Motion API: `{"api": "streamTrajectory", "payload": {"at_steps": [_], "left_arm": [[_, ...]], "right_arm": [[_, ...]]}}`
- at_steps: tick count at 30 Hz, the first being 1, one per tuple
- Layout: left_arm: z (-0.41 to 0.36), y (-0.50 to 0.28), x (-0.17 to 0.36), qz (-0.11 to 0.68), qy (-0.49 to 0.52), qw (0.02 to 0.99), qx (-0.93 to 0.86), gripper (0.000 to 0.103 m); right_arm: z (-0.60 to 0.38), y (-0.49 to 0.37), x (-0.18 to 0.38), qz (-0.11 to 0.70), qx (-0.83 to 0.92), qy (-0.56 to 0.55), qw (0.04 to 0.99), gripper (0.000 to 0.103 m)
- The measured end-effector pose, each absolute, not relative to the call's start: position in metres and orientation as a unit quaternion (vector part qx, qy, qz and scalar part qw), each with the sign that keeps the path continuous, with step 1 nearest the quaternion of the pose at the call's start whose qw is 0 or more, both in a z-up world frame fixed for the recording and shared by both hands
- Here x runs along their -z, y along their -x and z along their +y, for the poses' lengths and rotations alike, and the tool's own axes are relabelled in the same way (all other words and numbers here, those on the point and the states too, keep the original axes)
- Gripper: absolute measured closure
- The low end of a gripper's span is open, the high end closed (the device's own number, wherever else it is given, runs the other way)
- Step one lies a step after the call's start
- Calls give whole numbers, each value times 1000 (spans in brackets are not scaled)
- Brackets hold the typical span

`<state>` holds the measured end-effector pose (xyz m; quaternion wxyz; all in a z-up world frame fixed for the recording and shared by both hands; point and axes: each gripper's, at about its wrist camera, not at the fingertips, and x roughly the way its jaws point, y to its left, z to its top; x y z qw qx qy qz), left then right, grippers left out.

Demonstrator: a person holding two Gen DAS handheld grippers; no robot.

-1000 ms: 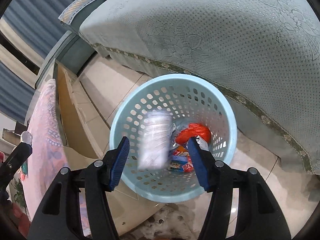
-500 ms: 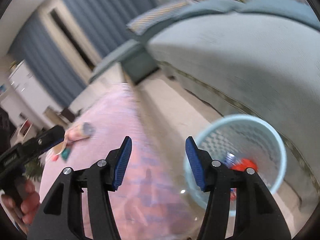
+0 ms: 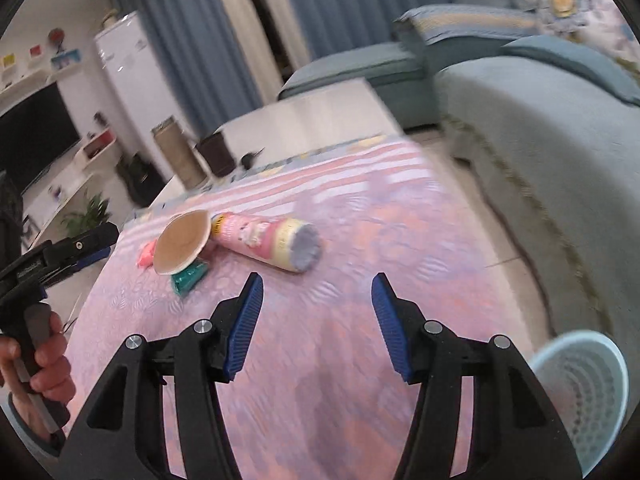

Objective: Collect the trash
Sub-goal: 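Return to the table and grasp the orange paper cup with the left tool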

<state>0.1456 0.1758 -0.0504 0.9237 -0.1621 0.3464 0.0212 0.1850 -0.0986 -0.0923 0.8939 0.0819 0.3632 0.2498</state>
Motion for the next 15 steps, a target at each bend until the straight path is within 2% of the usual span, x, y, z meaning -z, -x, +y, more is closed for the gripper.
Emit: {"api": "streamTrajectory", "payload": {"at_steps": [4,8,15], "left_arm": [[204,-169,70,364,202,909,-29,21],[222,-195,91,383,252,888,-33,21],[225,-218,112,390,268,881,-25,20]], "right_arm": [[-65,-215,99,361,-268,-52,892,48],[-43,-242,98,353,-280,-38,892,37],[-14,-281,118,390,-335,-1,858,35]]}}
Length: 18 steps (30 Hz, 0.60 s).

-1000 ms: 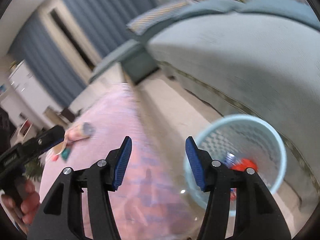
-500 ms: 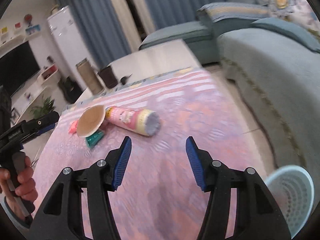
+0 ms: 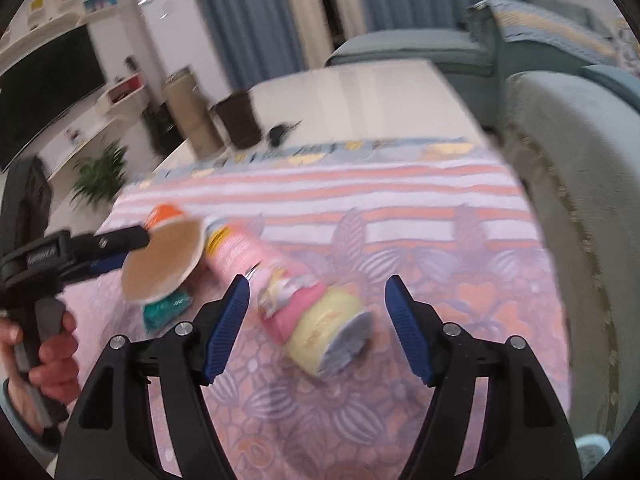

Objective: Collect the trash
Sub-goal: 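Return to the table and grasp the orange paper cup with the left tool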

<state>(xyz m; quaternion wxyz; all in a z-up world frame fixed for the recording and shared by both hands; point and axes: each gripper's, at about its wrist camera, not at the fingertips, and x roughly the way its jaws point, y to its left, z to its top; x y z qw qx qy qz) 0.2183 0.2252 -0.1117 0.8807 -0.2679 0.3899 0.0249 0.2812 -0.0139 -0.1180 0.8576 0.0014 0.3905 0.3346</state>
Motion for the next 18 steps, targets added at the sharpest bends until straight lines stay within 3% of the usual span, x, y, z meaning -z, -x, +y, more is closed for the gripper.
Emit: {"api": "streamTrajectory", "payload": {"at_steps": [9,15,16,17,18], "left_arm": [[237,-226,129,402,291,868,-23,23],[254,-224,132,397,317,861,-25,21],[254,-224,132,399,311,862,-31,22],[253,-223,133,404,297,864,-43,26],[252,-222,133,406,284,867,-53,50]], "right_arm": [[10,-237,114,399,-442,25,803,38],[46,-256,124,438,-373,32,817,38],[51,-259,130,453,-360,32,815,43],[53,-263,136,464,-353,31,812,48],[55,-263,141,468,-354,28,809,52]]}}
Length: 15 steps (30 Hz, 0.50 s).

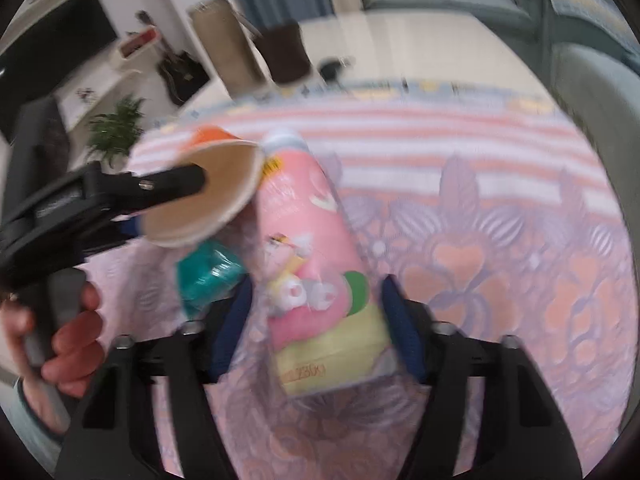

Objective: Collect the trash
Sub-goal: 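Return to the table and grasp the orange paper cup with the left tool, then grasp the pink yogurt bottle with the right tool while the left tool holds the cup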

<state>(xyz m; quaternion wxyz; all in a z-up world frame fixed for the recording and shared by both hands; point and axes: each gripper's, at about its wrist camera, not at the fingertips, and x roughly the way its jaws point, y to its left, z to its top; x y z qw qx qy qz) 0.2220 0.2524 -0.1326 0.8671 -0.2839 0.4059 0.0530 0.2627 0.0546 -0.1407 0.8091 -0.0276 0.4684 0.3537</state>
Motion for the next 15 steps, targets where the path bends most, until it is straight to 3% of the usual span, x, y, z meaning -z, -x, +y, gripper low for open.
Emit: {"api": "streamTrajectory", "payload": {"at_steps": [1,2,5,7,10,15], "left_arm": [[251,-221,134,413,268,868,-61,70],[249,-219,137,425,249,867,-73,76],[250,-209,139,415,229,877,-79,84],[250,-199,134,400,214,887,-84,94],[243,-178,120,381,194,902,-65,101],[232,-126,93,352,171,919,-47,102]], "right_arm": [[54,-259,142,465,-359,21,809,55],[52,-253,143,460,-366,20,809,55],[48,-238,142,453,-361,22,815,55],[43,-229,141,451,-361,12,816,55],[30,-213,136,444,-359,-2,821,55],[-8,-178,127,444,-347,-36,825,55]]}}
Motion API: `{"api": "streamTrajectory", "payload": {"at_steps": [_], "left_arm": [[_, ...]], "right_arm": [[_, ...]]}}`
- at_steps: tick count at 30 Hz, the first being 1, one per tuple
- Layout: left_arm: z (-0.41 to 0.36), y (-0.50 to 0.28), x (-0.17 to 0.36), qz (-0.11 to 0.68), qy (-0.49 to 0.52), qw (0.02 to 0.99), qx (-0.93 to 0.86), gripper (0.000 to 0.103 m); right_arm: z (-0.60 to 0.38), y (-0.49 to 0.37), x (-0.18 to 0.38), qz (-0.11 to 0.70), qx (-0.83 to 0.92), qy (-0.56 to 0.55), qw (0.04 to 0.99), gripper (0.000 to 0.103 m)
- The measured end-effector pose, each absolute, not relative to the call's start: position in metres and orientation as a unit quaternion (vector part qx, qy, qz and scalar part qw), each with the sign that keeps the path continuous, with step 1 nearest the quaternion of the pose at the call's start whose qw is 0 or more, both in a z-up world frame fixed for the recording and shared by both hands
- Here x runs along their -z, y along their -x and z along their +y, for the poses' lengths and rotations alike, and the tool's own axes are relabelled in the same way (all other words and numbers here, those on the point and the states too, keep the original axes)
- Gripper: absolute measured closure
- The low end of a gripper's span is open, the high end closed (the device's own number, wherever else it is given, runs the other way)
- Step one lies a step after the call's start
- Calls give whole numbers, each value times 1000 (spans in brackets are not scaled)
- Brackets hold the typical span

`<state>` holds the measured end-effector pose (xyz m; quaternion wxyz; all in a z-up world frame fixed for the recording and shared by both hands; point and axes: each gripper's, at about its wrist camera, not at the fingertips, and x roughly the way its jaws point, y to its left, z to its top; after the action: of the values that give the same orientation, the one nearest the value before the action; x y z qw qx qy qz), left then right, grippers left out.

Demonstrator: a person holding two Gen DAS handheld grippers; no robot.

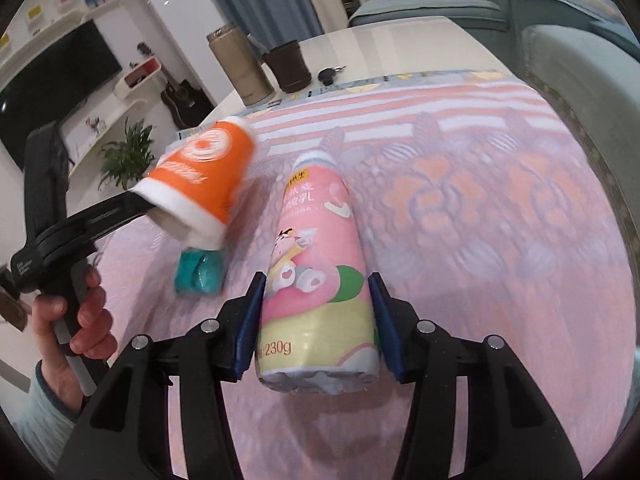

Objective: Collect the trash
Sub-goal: 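Grasp the pink yogurt bottle with the right tool while the left tool holds the cup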

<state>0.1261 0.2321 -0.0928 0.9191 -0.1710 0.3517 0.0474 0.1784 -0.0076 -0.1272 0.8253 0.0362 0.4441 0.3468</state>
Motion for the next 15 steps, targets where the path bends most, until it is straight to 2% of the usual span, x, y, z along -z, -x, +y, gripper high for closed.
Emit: {"api": "streamTrajectory", "payload": {"at_steps": [6,15], "left_arm": [[228,-31,80,342,191,919,-38,102],[205,37,130,409,197,891,-3,100]], "right_arm": [[-49,-122,116,436,-318,-37,841,55],[-58,-63,136,451,-278,34,847,55]]}}
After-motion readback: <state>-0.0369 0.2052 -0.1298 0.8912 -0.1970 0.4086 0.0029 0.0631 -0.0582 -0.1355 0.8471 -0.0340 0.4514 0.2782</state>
